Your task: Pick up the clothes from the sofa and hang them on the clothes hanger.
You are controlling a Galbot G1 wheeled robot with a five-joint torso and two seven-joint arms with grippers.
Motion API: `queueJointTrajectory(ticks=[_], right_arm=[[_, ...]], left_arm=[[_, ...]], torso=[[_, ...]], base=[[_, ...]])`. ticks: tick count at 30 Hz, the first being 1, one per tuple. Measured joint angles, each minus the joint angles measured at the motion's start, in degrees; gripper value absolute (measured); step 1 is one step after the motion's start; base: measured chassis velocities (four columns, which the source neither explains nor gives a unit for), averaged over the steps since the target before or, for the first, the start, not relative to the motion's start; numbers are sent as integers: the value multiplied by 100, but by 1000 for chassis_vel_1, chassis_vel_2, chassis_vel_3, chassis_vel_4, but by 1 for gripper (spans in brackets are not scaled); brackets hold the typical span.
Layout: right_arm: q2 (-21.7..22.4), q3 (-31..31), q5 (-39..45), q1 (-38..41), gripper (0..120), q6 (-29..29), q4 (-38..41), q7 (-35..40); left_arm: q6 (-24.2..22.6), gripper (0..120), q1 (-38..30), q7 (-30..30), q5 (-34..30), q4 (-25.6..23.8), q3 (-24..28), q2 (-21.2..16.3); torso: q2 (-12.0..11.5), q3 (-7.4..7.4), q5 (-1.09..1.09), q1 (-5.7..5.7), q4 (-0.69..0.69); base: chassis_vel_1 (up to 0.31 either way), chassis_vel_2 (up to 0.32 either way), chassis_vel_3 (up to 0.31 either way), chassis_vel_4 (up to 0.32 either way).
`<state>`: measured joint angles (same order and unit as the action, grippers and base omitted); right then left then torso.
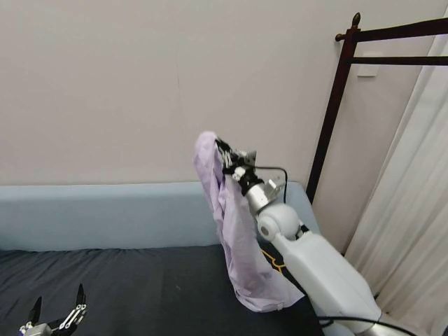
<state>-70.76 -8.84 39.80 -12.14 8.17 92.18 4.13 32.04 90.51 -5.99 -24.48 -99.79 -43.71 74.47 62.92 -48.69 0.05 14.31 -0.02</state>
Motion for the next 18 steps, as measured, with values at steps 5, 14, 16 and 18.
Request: queueJointTrajectory(ticks=[5, 14, 16, 18], right_arm=[[-39, 54, -452, 188, 0, -140, 5, 705], [827, 430, -2268, -2886, 0, -554, 238, 1977], [858, 472, -2391, -3389, 0, -516, 234, 2068], [861, 487, -2575, -4320, 0, -439, 172, 2254]], left_arm=[[42, 100, -3, 7, -4, 15, 17, -15], [108, 100, -68, 16, -10, 130, 54, -50], [108, 100, -91, 18, -9, 138, 76, -49], [83, 100, -134, 19, 2, 139, 127, -37]], torso=[[0, 0, 0, 0, 3], [-1, 0, 6, 0, -6], [0, 1, 3, 0, -5], [0, 0, 5, 0, -3]], base=[[0, 0, 0, 0], [0, 0, 0, 0], [0, 0, 0, 0], [0, 0, 0, 0]])
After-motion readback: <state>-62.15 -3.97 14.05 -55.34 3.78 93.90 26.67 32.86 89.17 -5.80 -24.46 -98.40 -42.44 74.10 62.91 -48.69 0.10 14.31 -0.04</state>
